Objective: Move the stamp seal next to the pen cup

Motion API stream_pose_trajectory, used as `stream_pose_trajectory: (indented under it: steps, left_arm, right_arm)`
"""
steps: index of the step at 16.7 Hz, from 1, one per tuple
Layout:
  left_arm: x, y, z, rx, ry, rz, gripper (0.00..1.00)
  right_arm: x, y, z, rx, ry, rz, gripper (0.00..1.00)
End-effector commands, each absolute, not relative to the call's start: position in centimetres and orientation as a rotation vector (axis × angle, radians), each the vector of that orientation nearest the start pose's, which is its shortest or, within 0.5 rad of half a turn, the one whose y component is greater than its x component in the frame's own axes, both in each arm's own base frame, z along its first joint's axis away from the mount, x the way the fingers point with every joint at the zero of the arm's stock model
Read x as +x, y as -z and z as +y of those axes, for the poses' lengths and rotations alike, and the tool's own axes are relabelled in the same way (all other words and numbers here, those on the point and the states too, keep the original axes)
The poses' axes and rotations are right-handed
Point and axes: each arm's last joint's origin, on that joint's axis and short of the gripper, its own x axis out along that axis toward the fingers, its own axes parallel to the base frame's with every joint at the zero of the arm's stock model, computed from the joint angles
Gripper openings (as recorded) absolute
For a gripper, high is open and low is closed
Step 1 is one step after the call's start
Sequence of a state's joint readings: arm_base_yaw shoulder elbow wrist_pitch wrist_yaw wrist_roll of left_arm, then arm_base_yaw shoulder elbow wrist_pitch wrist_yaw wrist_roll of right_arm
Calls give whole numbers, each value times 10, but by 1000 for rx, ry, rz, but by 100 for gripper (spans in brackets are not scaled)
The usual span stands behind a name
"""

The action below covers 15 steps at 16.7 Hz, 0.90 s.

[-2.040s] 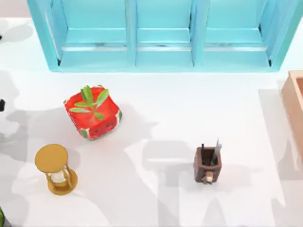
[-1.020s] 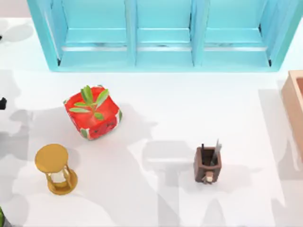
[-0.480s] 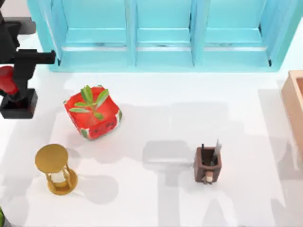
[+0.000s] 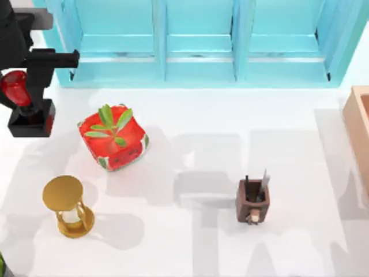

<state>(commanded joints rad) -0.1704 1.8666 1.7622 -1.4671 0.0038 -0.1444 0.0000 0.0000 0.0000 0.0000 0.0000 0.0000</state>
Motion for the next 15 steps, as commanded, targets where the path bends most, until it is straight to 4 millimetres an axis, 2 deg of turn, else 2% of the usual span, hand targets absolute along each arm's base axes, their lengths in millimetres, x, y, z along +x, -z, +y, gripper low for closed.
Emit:
stream_pose_trajectory:
  steps: [2, 4, 7, 9, 11, 13, 15]
  left_arm:
    - [343, -291, -68, -13, 44, 1546, 0]
    - [335, -292, -94, -55, 85, 1521, 0]
    - [318, -285, -162, -99, 133, 1534, 0]
    - [300, -270, -216, -85, 133, 1572, 0]
    - [284, -252, -260, -50, 98, 1593, 0]
    - [273, -241, -290, -12, 56, 1584, 0]
    - [268, -236, -304, 12, 21, 1573, 0]
  right_arm:
    - [106, -160, -1, 0, 0, 0, 100]
    - [106, -160, -1, 0, 0, 0, 100]
    - [106, -160, -1, 0, 0, 0, 100]
    - [106, -160, -1, 0, 0, 0, 100]
    - [106, -160, -1, 0, 0, 0, 100]
    - [106, -160, -1, 0, 0, 0, 100]
    - [106, -160, -1, 0, 0, 0, 100]
